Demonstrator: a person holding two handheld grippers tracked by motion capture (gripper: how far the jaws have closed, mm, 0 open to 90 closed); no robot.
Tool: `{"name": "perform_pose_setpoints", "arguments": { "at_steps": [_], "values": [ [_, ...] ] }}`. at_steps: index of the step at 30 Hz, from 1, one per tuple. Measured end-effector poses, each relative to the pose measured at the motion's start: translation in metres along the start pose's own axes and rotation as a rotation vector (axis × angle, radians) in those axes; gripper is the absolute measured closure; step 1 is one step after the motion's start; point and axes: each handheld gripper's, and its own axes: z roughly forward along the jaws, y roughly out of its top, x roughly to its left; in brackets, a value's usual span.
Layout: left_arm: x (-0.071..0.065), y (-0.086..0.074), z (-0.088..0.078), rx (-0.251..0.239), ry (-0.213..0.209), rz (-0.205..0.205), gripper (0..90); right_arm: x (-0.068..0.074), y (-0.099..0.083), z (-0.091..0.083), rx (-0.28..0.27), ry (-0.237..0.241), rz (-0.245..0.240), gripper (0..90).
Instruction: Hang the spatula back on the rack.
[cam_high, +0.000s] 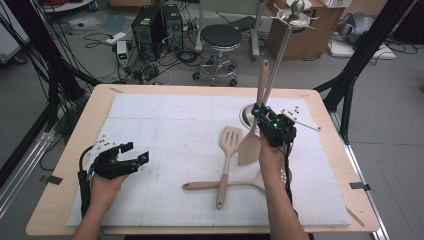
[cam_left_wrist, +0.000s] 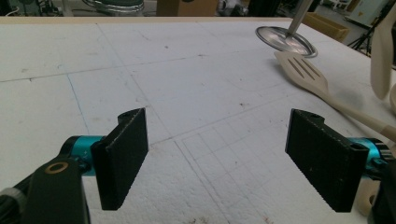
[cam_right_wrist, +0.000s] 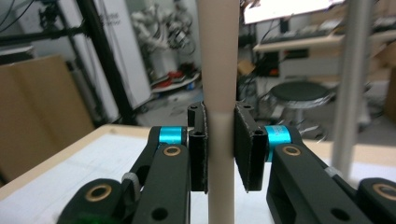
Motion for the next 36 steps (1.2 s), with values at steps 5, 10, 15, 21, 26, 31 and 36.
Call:
{"name": "perform_pose_setpoints", "arguments": {
  "at_steps": [5, 10, 15, 21, 26, 31, 36],
  "values": [
    [0.000, 0.000, 0.000, -0.001, 0.001, -0.001, 21.8, -0.002, 0.007, -0.005, -0.048, -0.054, -0.005, 77.7],
    [0.000, 0.000, 0.000, 0.000, 0.001, 0.004, 21.8, -0.007, 0.019, -0.007, -0.086, -0.076, 0.005, 77.7],
    [0.000, 0.000, 0.000, 0.001, 0.002, 0.001, 21.8, -0.007, 0.029, -0.004, -0.100, -0.083, -0.012, 77.7],
    [0.001, 0.000, 0.000, 0.001, 0.000, 0.000, 21.8, -0.004, 0.050, 0.008, -0.091, -0.118, -0.034, 77.7],
    [0.001, 0.000, 0.000, -0.001, -0.001, -0.003, 21.8, -0.003, 0.064, 0.012, -0.090, -0.148, -0.040, 77.8],
    [0.001, 0.000, 0.000, -0.003, -0.003, -0.004, 21.8, -0.005, 0.072, 0.015, -0.082, -0.173, -0.032, 77.8],
    [0.001, 0.000, -0.001, -0.004, -0.002, -0.003, 21.8, -0.006, 0.076, 0.020, -0.058, -0.185, -0.028, 77.7]
  ]
}}
